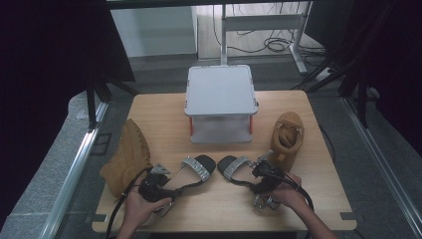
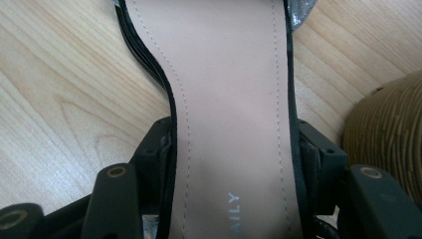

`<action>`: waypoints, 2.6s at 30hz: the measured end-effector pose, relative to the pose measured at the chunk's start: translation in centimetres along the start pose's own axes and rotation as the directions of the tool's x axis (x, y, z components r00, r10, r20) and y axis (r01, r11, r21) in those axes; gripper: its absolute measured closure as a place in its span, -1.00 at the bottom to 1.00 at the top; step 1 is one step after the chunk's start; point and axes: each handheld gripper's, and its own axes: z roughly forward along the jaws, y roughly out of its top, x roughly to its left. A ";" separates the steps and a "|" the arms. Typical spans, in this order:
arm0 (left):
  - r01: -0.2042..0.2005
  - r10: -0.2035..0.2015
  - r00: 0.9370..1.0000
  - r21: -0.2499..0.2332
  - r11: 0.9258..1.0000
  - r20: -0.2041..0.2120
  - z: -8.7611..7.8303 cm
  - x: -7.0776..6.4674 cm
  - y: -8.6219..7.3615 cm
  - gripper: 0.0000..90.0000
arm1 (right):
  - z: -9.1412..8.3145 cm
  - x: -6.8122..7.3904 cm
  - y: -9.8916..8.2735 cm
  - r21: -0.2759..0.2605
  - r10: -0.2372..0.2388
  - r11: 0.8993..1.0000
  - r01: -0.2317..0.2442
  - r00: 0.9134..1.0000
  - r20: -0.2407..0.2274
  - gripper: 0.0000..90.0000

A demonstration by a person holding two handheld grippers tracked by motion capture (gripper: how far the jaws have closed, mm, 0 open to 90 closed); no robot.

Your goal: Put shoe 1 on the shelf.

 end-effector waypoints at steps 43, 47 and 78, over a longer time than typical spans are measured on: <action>0.172 -0.189 0.979 -0.186 0.967 -0.077 0.3 0.3 4.5 -0.06 | -2.4 0.9 2.9 -0.232 0.313 0.925 -0.302 0.950 0.011 -0.06; 0.177 -0.193 0.978 -0.183 0.967 -0.076 0.5 0.1 5.5 -0.06 | -2.2 0.8 3.4 -0.241 0.330 0.916 -0.320 0.944 0.003 -0.06; 0.272 -0.295 0.953 -0.239 0.932 -0.066 3.1 2.5 7.7 -0.06 | -0.4 -0.6 5.5 -0.288 0.443 0.861 -0.419 0.896 0.022 -0.06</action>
